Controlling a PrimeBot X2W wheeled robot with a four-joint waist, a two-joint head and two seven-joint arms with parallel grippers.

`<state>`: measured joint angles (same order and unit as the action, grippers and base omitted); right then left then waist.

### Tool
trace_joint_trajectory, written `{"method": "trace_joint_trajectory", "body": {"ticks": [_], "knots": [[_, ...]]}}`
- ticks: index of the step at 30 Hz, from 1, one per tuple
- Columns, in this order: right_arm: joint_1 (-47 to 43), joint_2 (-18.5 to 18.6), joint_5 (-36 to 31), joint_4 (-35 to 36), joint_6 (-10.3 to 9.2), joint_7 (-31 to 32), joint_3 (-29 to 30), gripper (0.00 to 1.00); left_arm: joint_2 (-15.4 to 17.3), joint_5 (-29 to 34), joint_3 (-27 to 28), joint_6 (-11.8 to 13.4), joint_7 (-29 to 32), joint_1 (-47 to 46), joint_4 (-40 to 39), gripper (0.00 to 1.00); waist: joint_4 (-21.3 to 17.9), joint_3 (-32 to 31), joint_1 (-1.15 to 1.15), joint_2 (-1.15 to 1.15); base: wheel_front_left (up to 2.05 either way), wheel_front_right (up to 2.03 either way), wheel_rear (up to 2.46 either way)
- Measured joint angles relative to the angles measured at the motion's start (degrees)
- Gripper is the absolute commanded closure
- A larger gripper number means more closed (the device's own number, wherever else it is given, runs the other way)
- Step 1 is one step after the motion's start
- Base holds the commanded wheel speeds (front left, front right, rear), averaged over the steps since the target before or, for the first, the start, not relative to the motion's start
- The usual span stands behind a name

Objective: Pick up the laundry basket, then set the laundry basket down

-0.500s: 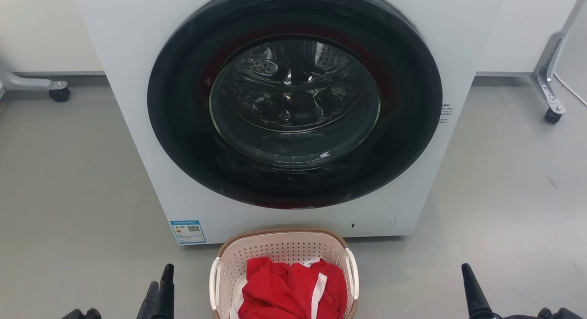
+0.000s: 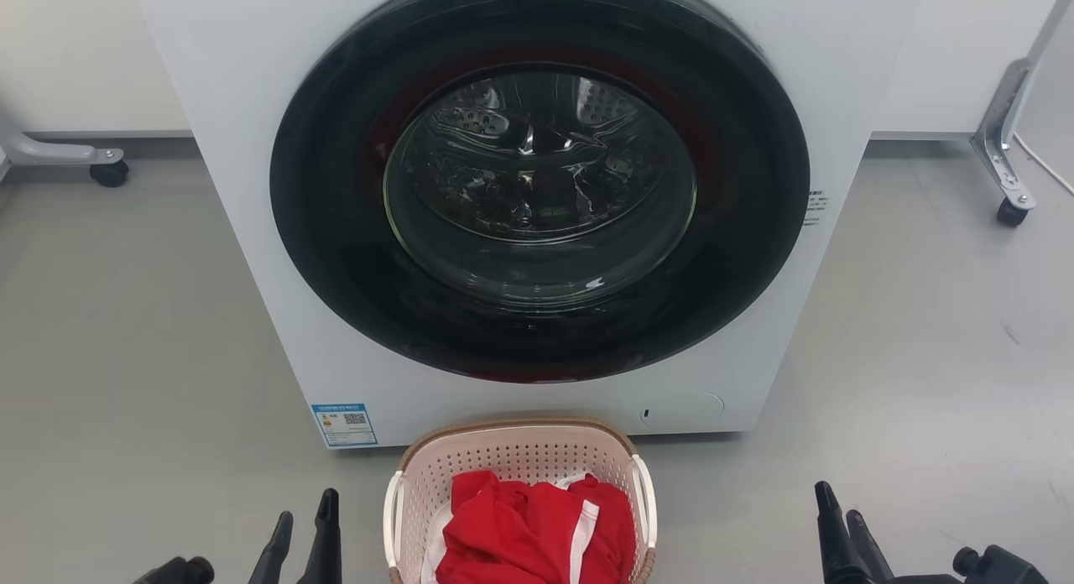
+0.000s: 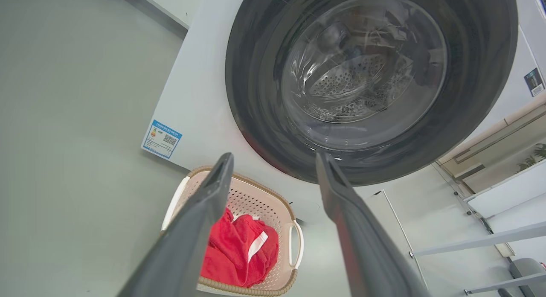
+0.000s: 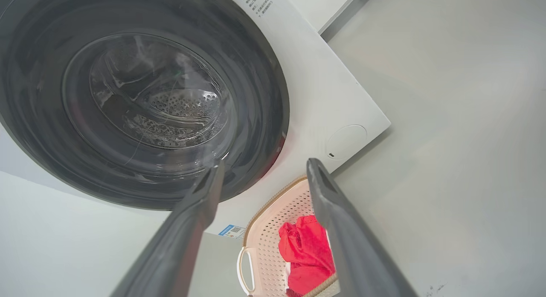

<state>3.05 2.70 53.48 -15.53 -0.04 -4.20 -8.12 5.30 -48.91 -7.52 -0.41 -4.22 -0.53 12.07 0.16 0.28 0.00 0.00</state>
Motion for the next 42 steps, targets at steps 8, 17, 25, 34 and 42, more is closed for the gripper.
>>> {"method": "trace_joint_trajectory", "body": {"ticks": [8,17,25,34,42], "knots": [[-0.03,0.01,-5.92,0.45,-1.04,-1.54,-1.94,0.0,0.19,7.09,-1.67,1.38,-1.53,1.12,-0.79,0.0,0.07,-0.2,0.0,0.0,0.0,0.0,0.0],[-0.09,0.01,-12.45,1.19,-1.78,-3.56,-4.32,0.0,0.49,14.86,-3.47,2.48,-3.52,1.75,-1.8,0.0,0.19,-0.42,0.0,0.0,0.0,0.0,0.0],[-0.12,0.03,-18.56,2.0,-2.5,-5.08,-6.09,0.0,0.83,21.8,-4.9,3.53,-5.05,2.29,-2.93,0.0,0.23,-0.43,0.0,0.0,0.0,0.0,0.0],[-0.14,0.05,-24.74,2.47,-3.33,-7.0,-7.67,0.0,1.13,28.54,-6.33,4.64,-6.9,3.31,-3.83,0.0,0.21,-0.31,0.0,0.0,0.0,0.0,0.0],[-0.16,0.08,-30.32,3.24,-4.07,-8.58,-9.05,0.0,1.42,34.78,-7.57,5.76,-8.57,3.4,-5.0,0.0,0.21,-0.15,0.0,0.0,0.0,0.0,0.0]]}}
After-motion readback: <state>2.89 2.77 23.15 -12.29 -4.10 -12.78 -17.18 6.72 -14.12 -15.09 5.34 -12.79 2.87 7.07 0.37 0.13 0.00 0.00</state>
